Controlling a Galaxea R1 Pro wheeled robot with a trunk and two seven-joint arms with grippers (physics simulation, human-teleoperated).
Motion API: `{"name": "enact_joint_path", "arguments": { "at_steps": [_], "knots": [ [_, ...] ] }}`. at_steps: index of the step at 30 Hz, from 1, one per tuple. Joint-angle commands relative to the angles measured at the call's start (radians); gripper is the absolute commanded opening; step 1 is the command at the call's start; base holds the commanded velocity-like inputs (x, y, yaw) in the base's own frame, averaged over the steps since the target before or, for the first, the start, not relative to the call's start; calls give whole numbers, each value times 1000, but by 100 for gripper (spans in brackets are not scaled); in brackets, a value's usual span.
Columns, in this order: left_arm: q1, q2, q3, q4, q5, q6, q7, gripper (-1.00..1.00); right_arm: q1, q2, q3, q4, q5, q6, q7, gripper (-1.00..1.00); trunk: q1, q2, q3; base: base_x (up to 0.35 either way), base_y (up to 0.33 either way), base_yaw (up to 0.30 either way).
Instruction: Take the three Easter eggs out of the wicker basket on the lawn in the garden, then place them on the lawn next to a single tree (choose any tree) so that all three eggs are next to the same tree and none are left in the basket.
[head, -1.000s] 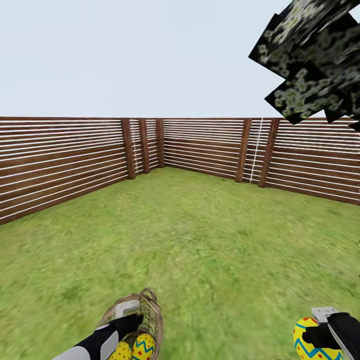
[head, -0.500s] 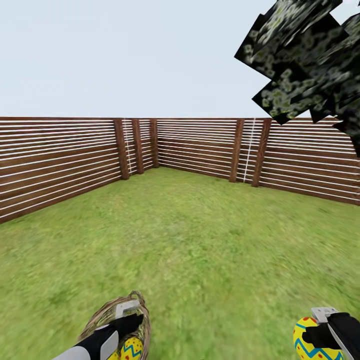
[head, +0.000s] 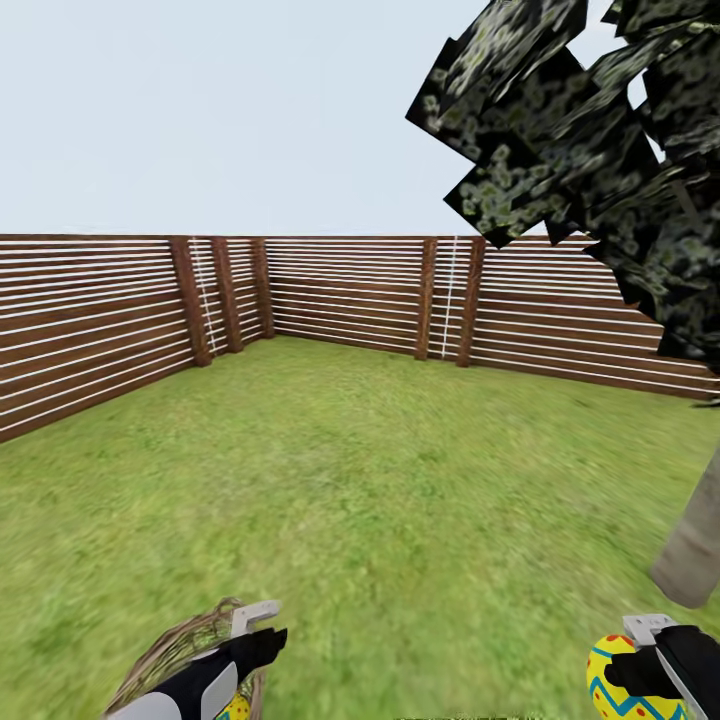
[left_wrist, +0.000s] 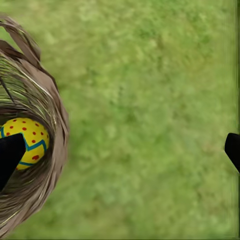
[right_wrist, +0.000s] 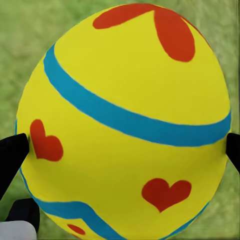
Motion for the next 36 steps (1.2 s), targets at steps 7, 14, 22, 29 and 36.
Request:
{"name": "enact_joint_path", "arguments": {
  "at_steps": [7,14,22,29,36],
  "knots": [
    [-1,0,8,1,5,-2,-5,100,0,-1,-4,-3,8,4,8,-100,0,-1,-1,0,0,-299],
    [0,0,7,1,5,-2,-5,100,0,-1,-5,-4,6,5,9,-100,0,-1,-1,2,-1,-299],
    [-1,-1,8,1,5,-1,-5,100,0,-1,-6,-4,6,4,9,-100,0,-1,-1,159,-247,-62],
    [0,-6,8,5,5,-1,-5,100,0,-1,-5,-4,6,4,9,-100,0,-1,-1,104,-182,0],
    [-1,-7,8,6,5,-2,-7,100,0,-1,-6,-4,6,4,8,-100,12,-22,-11,1,-3,0]
  ]
}}
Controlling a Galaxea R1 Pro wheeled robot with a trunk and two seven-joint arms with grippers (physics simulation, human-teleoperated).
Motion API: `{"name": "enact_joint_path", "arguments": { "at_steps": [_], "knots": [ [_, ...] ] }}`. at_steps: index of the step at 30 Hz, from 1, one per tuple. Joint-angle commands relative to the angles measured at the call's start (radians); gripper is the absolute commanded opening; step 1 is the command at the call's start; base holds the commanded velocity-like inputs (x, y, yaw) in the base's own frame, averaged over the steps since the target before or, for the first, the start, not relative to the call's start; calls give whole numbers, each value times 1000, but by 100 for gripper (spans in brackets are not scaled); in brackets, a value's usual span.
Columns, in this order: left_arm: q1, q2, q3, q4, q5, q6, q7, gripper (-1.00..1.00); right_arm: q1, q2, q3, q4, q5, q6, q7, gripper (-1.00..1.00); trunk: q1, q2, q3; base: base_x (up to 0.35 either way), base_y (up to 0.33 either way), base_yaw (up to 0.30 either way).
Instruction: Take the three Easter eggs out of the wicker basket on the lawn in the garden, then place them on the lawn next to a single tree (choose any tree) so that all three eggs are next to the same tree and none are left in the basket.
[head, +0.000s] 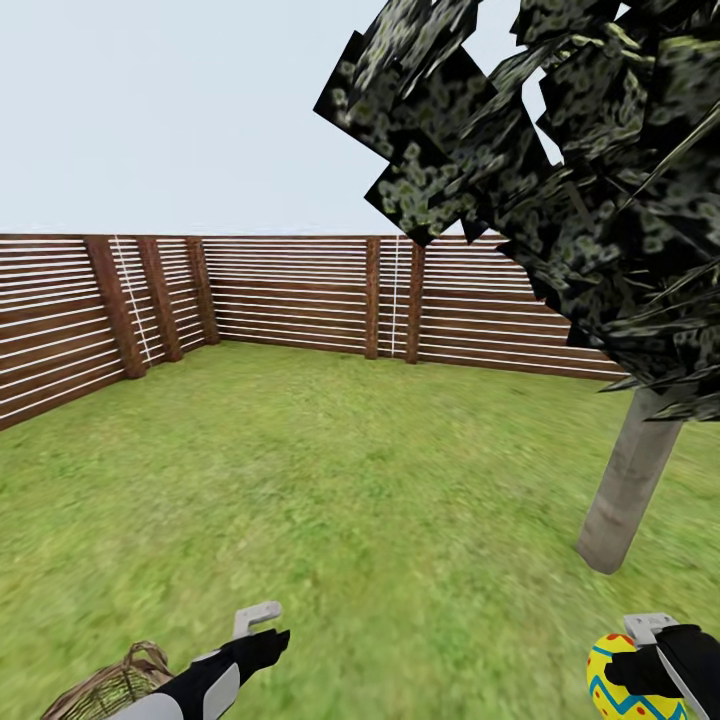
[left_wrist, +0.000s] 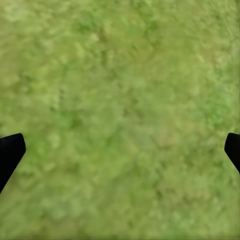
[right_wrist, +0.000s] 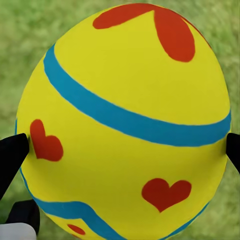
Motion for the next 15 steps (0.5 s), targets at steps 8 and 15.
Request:
{"name": "enact_joint_path", "arguments": {
  "at_steps": [8,15],
  "knots": [
    [0,0,8,0,5,-2,-5,100,0,0,-3,-1,7,3,6,-100,31,-57,-26,0,0,0],
    [-1,3,9,0,12,-3,-5,100,0,0,-3,-1,7,3,6,-100,58,-106,-48,0,-3,0]
  ]
}}
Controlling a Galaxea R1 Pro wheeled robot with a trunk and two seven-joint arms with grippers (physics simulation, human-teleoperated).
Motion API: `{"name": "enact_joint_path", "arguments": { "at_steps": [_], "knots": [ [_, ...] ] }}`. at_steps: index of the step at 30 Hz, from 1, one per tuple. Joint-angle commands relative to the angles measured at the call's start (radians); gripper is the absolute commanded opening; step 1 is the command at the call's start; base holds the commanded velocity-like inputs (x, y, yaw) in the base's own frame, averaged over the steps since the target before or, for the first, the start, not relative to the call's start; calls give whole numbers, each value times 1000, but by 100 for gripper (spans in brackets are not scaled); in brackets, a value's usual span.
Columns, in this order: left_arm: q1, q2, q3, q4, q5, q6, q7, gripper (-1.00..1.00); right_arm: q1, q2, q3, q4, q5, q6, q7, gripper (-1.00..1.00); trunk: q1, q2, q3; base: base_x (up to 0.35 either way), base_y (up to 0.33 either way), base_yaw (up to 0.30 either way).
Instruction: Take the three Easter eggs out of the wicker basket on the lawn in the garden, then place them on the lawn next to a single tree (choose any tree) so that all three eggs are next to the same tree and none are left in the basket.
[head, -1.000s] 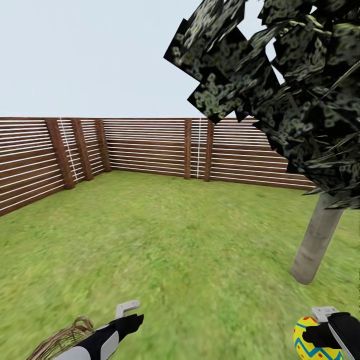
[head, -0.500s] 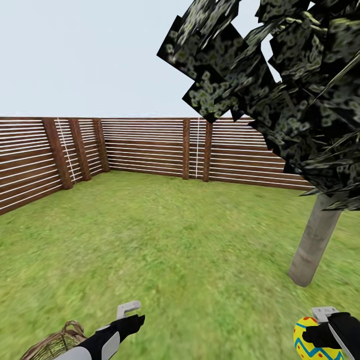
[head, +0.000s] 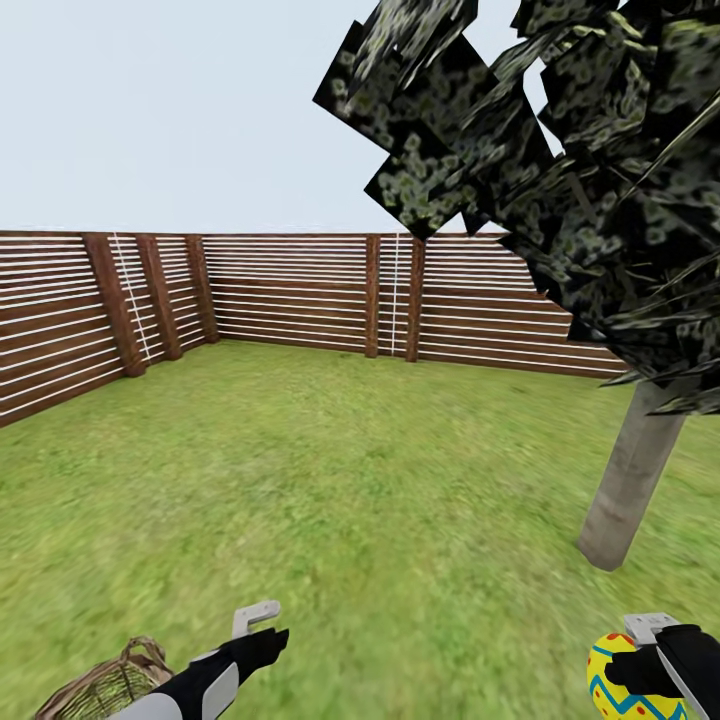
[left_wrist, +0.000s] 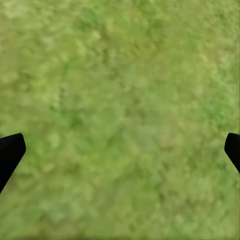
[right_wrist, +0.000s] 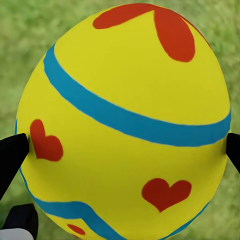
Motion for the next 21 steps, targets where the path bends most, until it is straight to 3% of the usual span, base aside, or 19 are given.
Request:
{"name": "enact_joint_path", "arguments": {
  "at_steps": [1,7,21],
  "knots": [
    [-1,-1,8,1,4,-2,-5,100,0,0,-2,-1,7,4,7,-100,4,-8,-4,7,-90,0],
    [-1,2,11,1,10,-2,-5,100,0,0,-5,-1,7,6,7,-100,27,-50,-23,3,-96,0],
    [-1,-3,8,1,4,-2,-4,100,0,3,1,2,7,4,7,-100,81,-148,-67,0,-308,0]
  ]
}}
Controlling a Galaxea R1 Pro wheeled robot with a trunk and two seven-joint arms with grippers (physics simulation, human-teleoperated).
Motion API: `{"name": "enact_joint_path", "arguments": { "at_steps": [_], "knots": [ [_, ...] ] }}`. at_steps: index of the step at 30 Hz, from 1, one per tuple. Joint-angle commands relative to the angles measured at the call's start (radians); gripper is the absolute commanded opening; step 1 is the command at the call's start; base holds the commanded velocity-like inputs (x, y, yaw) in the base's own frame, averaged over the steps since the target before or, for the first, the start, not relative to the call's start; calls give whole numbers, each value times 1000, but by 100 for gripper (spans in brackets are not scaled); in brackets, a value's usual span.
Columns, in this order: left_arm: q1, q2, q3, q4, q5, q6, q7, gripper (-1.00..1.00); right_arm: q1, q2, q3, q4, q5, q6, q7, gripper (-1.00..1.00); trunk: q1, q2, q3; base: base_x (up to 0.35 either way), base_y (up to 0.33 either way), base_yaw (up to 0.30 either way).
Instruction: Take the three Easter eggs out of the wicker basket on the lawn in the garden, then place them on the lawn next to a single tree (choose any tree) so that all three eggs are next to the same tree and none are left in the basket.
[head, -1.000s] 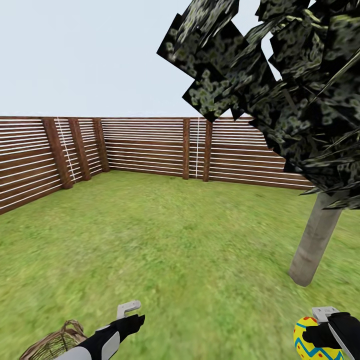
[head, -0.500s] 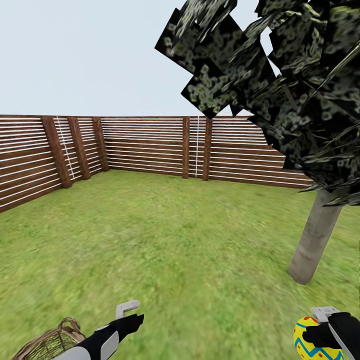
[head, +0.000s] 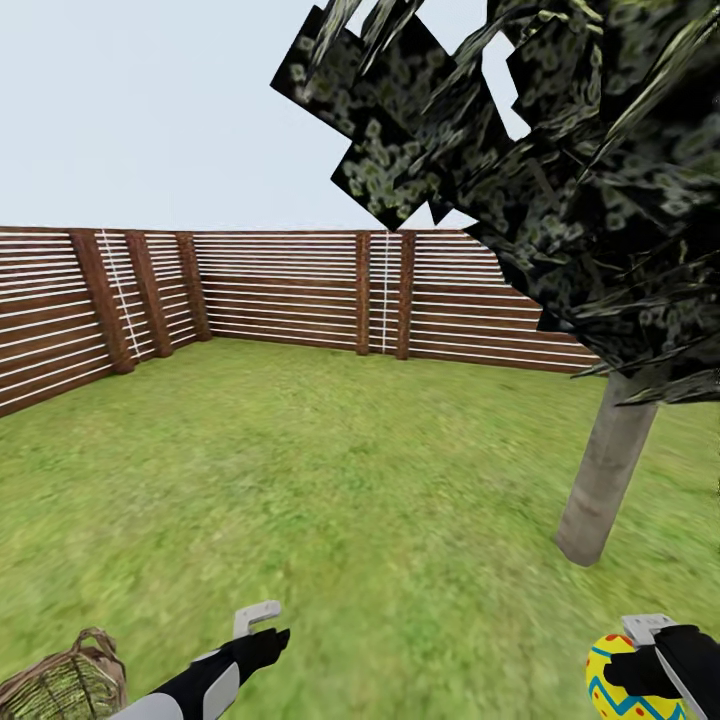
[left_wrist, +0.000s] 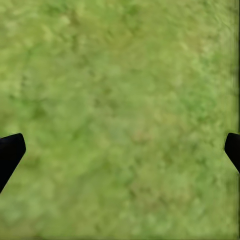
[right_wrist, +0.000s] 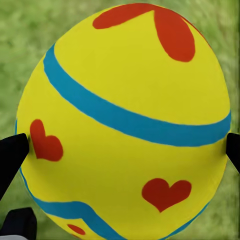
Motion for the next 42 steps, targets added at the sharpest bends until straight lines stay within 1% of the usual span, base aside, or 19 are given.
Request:
{"name": "enact_joint_path", "arguments": {
  "at_steps": [1,13,17,22,31,36,39,42],
  "knots": [
    [-1,0,8,1,4,-2,-5,100,0,0,-2,-1,7,3,7,-100,4,-8,-4,0,-313,0],
    [-1,0,8,1,4,-1,-5,100,0,0,-3,-1,7,3,8,-100,50,-92,-42,0,-312,0],
    [0,0,8,1,5,-2,-6,100,0,0,-2,-1,8,3,7,-100,50,-92,-42,56,-124,0],
    [-1,-12,8,3,3,-2,-6,100,0,0,-2,-1,8,3,7,-100,50,-92,-42,309,-11,0],
    [-1,-14,8,7,1,-2,-6,100,0,3,-2,-1,8,3,7,-100,50,-92,-42,333,-109,0],
    [-1,-18,8,8,1,-2,-5,100,0,10,-2,-1,9,3,6,-100,50,-92,-42,62,-262,0],
    [-1,-17,8,7,1,-2,-5,100,0,11,-2,0,7,-1,7,-100,50,-92,-42,2,-77,0],
    [0,0,7,7,4,-2,-8,100,0,-7,-7,2,7,11,9,-100,50,-92,-42,0,0,0]
  ]
}}
